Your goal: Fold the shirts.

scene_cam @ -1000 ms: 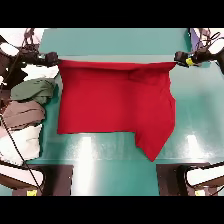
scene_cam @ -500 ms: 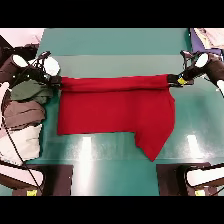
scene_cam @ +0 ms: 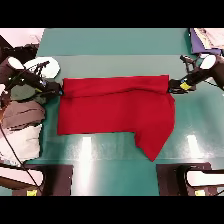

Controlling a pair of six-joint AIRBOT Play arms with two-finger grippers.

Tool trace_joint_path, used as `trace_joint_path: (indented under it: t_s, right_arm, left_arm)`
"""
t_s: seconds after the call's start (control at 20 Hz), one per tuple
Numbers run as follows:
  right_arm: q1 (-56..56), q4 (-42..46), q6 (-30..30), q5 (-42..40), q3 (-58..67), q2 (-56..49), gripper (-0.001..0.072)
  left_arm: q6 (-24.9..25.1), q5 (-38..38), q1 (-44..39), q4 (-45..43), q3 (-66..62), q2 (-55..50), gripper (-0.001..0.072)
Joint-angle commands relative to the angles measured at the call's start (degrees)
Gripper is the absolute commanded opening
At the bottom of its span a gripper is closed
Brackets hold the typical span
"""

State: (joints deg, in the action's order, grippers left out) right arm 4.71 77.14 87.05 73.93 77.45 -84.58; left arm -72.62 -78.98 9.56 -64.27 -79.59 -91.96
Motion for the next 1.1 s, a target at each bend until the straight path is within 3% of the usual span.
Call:
trace_joint_path:
  t_s: [0.0, 0.15, 0.3, 0.75, 0.8, 0.85, 0.9, 1.0, 1.05]
  right_arm:
    - [2.36, -6.03, -3.82, 2.82, -7.17, 7.78, 0.0387]
    - [5.07, -13.31, -7.61, 3.26, -13.9, 12.98, 0.0374]
    - [5.51, -14.56, -8.48, 3.17, -17.68, 15.69, 0.0367]
    - [4.35, -14.62, -8.66, 3.8, -17.62, 16.2, 0.0367]
    - [4.35, -14.67, -8.66, 3.87, -17.62, 16.2, 0.0367]
    - [4.35, -14.64, -8.66, 4.22, -17.62, 16.2, 0.0367]
    - [4.46, -14.56, -8.66, 4.98, -17.62, 16.2, 0.0366]
    - [4.63, -13.9, -8.66, 7.58, -17.64, 16.22, 0.0367]
    - [4.7, -12.98, -8.61, 8.98, -17.86, 16.24, 0.0366]
  left_arm:
    - [-0.44, -2.64, 2.05, -0.07, 10.71, 7.89, 0.0703]
    - [-0.46, 1.36, 2.03, -0.83, 24.96, 17.66, 0.0703]
    - [-0.98, 3.23, 2.03, -3.21, 34.75, 23.39, 0.0704]
    - [-2.19, 6.73, 2.01, -0.94, 40.79, 23.74, 0.0702]
    - [-2.16, 7.56, 2.01, -0.15, 41.2, 23.76, 0.0674]
    - [-1.92, 8.37, 2.01, 0.46, 41.2, 23.76, 0.0411]
    - [-1.7, 9.16, 2.01, 1.2, 41.2, 23.76, 0.0236]
    - [-0.57, 10.29, 2.01, 2.95, 41.18, 23.76, 0.0018]
    - [-0.46, 10.45, 2.01, 3.52, 41.09, 23.78, 0.0022]
